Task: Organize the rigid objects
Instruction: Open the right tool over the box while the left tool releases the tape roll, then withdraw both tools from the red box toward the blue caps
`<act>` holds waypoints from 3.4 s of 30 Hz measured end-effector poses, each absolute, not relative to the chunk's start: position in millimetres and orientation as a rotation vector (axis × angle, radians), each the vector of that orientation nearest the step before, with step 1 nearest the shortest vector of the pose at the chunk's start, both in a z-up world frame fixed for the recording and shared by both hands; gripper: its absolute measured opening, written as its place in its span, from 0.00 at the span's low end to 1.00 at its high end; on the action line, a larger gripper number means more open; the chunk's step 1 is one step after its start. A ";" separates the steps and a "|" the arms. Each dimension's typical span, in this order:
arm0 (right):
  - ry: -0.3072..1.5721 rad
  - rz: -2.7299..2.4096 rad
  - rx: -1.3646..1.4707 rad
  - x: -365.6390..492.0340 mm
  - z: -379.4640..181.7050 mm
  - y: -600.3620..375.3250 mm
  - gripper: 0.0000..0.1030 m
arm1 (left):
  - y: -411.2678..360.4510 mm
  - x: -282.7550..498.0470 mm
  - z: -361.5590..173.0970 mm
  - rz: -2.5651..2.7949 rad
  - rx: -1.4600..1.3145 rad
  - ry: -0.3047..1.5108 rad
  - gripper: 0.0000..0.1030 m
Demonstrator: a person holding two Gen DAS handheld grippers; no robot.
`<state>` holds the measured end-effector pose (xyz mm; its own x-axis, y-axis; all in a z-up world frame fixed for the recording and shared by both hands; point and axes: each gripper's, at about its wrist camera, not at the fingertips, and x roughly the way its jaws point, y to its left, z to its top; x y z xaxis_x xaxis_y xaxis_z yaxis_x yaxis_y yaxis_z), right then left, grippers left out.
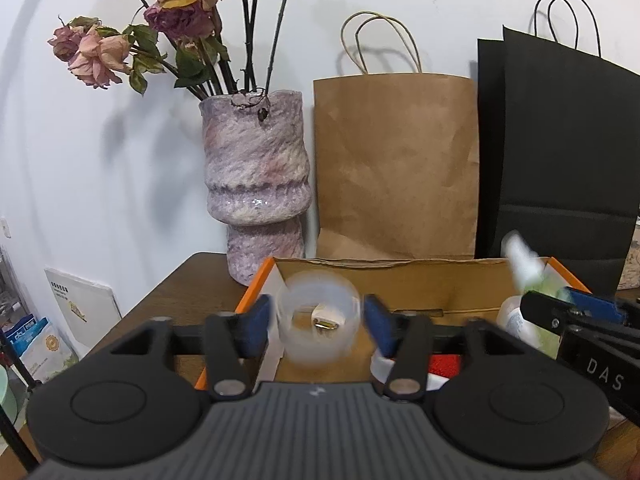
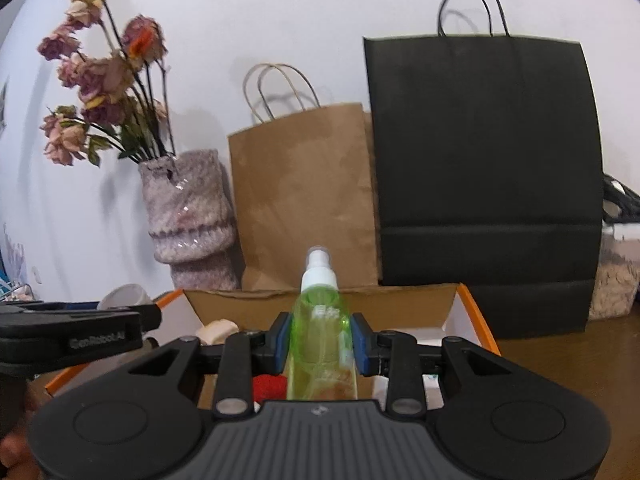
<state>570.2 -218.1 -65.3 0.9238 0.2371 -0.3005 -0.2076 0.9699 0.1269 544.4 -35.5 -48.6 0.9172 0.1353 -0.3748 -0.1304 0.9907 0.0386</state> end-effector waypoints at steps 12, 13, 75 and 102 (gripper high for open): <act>0.282 0.169 0.082 566.5 -66.9 -222.3 1.00 | -31.8 546.1 -48.7 0.201 0.009 0.379 1.00; 0.283 0.169 0.079 566.4 -67.3 -222.0 1.00 | -31.8 545.9 -48.4 0.200 0.009 0.378 1.00; 0.308 0.191 -0.012 391.0 -83.9 -213.2 1.00 | -6.1 373.9 -69.0 0.187 0.042 0.395 1.00; 0.399 0.160 -0.012 327.1 -98.9 -226.2 1.00 | 9.8 322.2 -101.1 0.113 0.082 0.557 1.00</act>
<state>327.1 -226.2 -98.9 0.9089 0.1528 -0.3879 -0.1575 0.9873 0.0198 322.2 9.8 -101.1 0.8426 0.1295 -0.5227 -0.0852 0.9905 0.1080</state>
